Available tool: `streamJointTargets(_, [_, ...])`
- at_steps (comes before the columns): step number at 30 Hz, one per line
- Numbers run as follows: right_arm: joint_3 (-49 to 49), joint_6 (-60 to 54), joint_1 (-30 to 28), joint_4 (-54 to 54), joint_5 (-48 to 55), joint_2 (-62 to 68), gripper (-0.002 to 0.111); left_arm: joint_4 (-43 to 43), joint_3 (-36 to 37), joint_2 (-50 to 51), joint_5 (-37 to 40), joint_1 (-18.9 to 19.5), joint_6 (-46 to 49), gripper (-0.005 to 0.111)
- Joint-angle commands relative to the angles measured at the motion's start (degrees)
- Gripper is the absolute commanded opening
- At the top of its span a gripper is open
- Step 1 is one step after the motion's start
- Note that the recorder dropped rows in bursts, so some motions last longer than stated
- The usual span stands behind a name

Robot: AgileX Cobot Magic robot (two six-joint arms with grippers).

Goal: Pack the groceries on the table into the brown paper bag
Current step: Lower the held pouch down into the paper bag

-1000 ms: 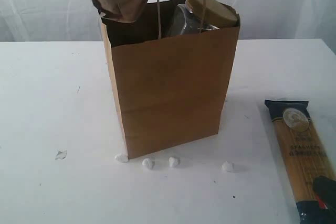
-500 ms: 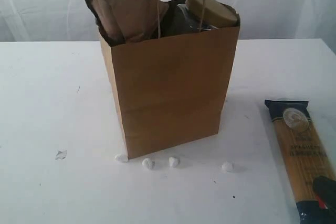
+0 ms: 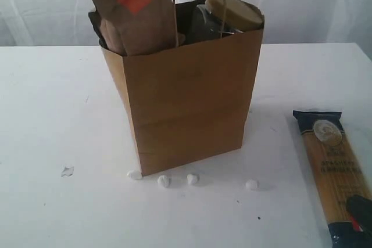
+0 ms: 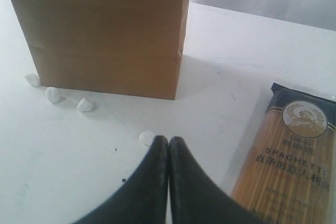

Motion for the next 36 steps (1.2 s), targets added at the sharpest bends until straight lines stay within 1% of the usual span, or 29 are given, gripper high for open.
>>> streamJointTargets(1, [0.3, 0.3, -0.4, -0.1, -0.3, -0.5, 0.0, -0.1, -0.2, 1.3, 0.8, -0.5, 0.2, 0.0])
streamJointTargets(6, [0.3, 0.3, -0.4, -0.1, -0.3, -0.5, 0.0, 0.6, -0.2, 4.3, 3.3, -0.5, 0.2, 0.0])
streamJointTargets(21, [0.3, 0.3, -0.4, -0.1, -0.3, -0.5, 0.0, -0.2, -0.2, 11.5, 3.8, -0.5, 0.2, 0.0])
streamJointTargets(28, [0.3, 0.3, -0.4, -0.1, -0.3, -0.5, 0.0, -1.0, -0.2, 13.4, 3.9, -0.5, 0.2, 0.0])
streamJointTargets(36, [0.3, 0.3, -0.4, -0.1, -0.3, -0.5, 0.0, -0.6, -0.2, 12.7, 1.7, -0.5, 0.2, 0.0])
